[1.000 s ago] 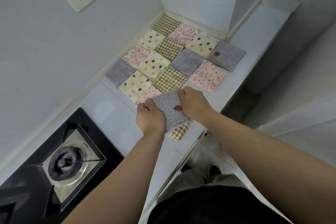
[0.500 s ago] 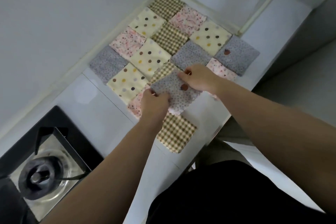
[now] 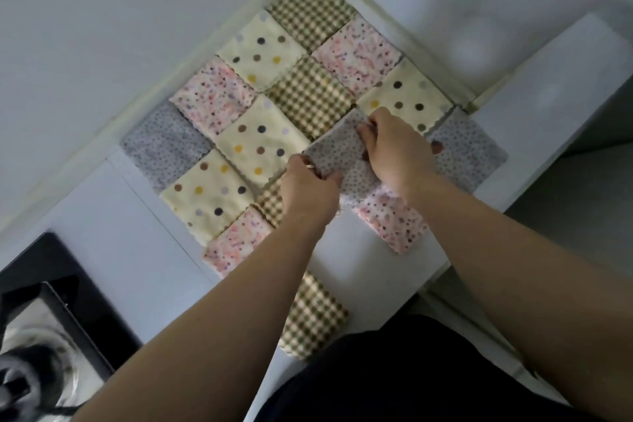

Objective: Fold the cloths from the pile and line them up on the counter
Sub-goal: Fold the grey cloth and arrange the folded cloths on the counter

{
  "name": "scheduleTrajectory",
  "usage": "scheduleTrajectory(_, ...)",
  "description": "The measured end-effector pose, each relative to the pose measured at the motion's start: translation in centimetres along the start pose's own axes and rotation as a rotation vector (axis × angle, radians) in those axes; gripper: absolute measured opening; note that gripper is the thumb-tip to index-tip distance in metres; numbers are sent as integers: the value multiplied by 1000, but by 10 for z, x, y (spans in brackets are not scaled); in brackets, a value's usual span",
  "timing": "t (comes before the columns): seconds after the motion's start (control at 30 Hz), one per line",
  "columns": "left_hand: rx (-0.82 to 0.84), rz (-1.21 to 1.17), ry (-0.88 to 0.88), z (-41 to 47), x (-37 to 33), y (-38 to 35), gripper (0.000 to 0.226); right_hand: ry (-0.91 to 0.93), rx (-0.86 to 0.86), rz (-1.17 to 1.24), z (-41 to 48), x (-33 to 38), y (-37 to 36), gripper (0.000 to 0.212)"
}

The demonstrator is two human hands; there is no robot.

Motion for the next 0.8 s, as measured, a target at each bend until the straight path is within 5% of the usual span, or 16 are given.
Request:
scheduleTrajectory(0.27,4,186,-53,13,-7,1,42,16,-20,-155,21,-2,-12,41)
scheduleTrajectory(0.5,182,713,-354,9,-14,-6,40,-42,-26,-162,23,5,-17,44)
scheduleTrajectory(0.67,274,708,-273,17,-10,-9,51,12,-31,-52,25,6,-9,29)
scheduleTrajectory(0.8,131,554,-163,13,-13,1,46,84,76,170,16,12,8,26)
Point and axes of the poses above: each hand's wrist, its own z-axis towards the middle knuckle, its own y-axis out of the back of the hand, x = y × z, the point moved 1 cm from there along z, towards the middle knuckle, and after that the axes turned 8 degrees about -y, right-handed, at the moved point
